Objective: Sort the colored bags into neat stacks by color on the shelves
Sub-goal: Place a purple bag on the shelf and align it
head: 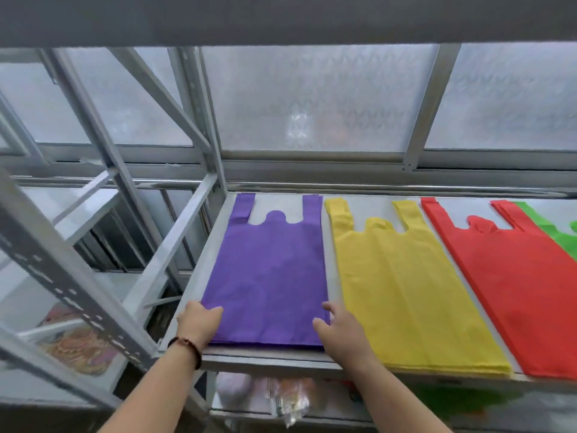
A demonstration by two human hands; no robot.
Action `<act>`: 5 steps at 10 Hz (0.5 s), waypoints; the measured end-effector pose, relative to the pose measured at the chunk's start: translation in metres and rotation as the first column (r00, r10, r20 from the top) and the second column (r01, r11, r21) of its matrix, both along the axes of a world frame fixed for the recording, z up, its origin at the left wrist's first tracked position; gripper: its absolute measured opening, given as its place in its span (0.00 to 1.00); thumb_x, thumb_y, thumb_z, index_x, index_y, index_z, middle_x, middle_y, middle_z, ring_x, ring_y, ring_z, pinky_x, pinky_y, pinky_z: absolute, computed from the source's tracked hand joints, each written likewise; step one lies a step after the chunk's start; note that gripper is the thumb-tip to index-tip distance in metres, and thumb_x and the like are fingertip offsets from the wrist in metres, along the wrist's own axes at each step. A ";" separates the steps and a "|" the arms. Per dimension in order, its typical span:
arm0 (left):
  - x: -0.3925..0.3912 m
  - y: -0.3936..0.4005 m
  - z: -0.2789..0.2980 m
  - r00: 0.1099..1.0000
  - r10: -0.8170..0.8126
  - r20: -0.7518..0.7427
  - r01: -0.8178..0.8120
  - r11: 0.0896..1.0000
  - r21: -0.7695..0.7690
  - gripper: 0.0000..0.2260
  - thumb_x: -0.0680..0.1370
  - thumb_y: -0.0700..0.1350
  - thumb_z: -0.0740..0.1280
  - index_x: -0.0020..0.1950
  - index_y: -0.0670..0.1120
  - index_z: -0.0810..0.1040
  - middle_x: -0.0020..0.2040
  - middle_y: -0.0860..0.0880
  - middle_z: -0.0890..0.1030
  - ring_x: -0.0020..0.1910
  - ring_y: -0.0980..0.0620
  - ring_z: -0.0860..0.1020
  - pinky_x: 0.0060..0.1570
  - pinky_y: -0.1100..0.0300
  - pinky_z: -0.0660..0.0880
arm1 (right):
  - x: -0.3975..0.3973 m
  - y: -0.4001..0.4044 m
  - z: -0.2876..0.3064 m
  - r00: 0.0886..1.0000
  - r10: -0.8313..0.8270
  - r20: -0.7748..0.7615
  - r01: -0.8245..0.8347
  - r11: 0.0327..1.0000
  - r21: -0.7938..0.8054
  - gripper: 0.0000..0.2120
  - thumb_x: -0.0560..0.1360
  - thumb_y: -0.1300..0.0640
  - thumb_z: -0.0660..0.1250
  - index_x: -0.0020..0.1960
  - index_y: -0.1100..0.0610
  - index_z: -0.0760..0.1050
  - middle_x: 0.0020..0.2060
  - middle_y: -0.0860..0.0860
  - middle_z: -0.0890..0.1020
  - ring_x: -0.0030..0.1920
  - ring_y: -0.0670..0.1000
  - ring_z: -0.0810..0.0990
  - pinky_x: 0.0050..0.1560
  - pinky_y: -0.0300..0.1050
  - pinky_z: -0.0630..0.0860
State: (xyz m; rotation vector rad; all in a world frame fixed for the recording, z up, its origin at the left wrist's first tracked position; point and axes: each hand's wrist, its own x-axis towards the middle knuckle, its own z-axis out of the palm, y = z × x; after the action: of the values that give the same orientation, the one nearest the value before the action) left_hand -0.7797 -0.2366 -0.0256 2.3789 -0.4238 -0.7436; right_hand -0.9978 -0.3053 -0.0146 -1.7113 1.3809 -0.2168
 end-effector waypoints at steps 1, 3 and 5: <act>0.022 -0.004 0.002 0.997 0.019 -0.072 -0.027 0.993 -0.117 0.11 0.70 0.40 0.63 0.30 0.37 0.67 0.31 0.34 0.71 0.37 0.38 0.70 0.42 0.47 0.72 | 0.028 -0.003 -0.013 0.982 -0.182 -0.058 0.183 0.983 0.013 0.23 0.77 0.54 0.59 0.70 0.62 0.65 0.66 0.57 0.72 0.66 0.57 0.71 0.64 0.48 0.68; 0.045 -0.009 0.012 0.871 -0.031 -0.490 0.024 1.000 -0.020 0.07 0.74 0.47 0.64 0.49 0.46 0.70 0.35 0.46 0.70 0.30 0.49 0.68 0.31 0.64 0.60 | 0.056 -0.012 -0.016 0.928 -0.359 -0.095 0.370 0.919 0.139 0.17 0.77 0.54 0.58 0.32 0.54 0.57 0.29 0.50 0.63 0.32 0.52 0.65 0.29 0.43 0.60; 0.039 -0.005 0.000 0.867 -0.138 -0.479 0.090 0.988 -0.123 0.04 0.76 0.39 0.64 0.50 0.40 0.75 0.41 0.44 0.75 0.37 0.45 0.75 0.27 0.61 0.73 | 0.059 -0.003 -0.011 0.935 -0.308 -0.173 0.330 0.937 0.116 0.17 0.79 0.60 0.53 0.31 0.53 0.58 0.32 0.49 0.64 0.30 0.45 0.62 0.33 0.35 0.62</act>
State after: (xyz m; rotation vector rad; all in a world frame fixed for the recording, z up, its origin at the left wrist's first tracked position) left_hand -0.7407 -0.2416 -0.0255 1.9887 -0.3738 -1.3059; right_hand -0.9384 -0.3079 -0.0256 -1.4009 1.7463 -0.1646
